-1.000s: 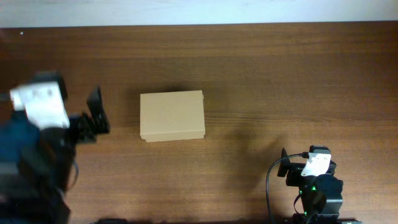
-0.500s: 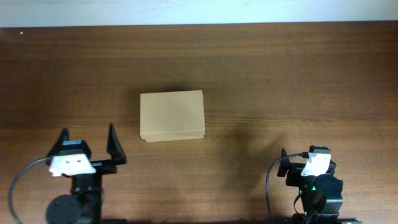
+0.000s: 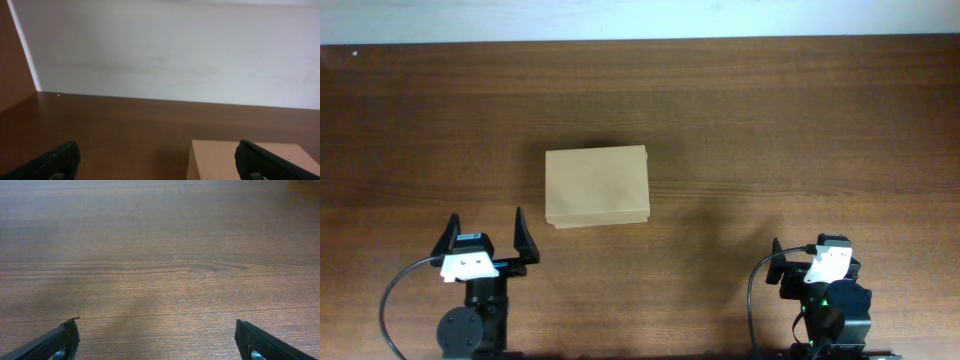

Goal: Pack container

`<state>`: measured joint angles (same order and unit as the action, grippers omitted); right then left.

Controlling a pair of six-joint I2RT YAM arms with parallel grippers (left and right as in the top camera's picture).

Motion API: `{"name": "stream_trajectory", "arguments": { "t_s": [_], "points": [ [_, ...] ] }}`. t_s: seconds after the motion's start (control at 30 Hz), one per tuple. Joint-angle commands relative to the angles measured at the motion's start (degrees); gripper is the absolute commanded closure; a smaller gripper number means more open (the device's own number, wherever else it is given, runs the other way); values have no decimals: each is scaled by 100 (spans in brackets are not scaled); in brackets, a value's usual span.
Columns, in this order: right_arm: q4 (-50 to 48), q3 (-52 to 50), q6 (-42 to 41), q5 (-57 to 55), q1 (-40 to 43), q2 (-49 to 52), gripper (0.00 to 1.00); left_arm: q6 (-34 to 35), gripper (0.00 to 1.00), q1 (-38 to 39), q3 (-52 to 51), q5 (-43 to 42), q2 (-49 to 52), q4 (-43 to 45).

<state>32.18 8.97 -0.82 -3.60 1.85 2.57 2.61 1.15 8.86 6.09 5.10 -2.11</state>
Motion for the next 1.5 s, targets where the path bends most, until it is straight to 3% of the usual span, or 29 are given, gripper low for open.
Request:
{"name": "stream_trajectory", "arguments": {
  "t_s": [0.0, 0.47, 0.6, 1.47],
  "points": [
    [-7, -44, 31, -7, 48, -50, 1, -72, 0, -4, -249, 42, -133, 55],
    [-7, -46, 31, -7, 48, -50, 1, -72, 0, -4, -699, 39, -160, -74],
    [-7, -46, 31, -7, 48, -50, 1, -72, 0, -4, -702, 39, -160, -468],
    [-7, -46, 31, -7, 48, -50, 1, -72, 0, -4, -702, 37, -160, -481]
  ]
}}
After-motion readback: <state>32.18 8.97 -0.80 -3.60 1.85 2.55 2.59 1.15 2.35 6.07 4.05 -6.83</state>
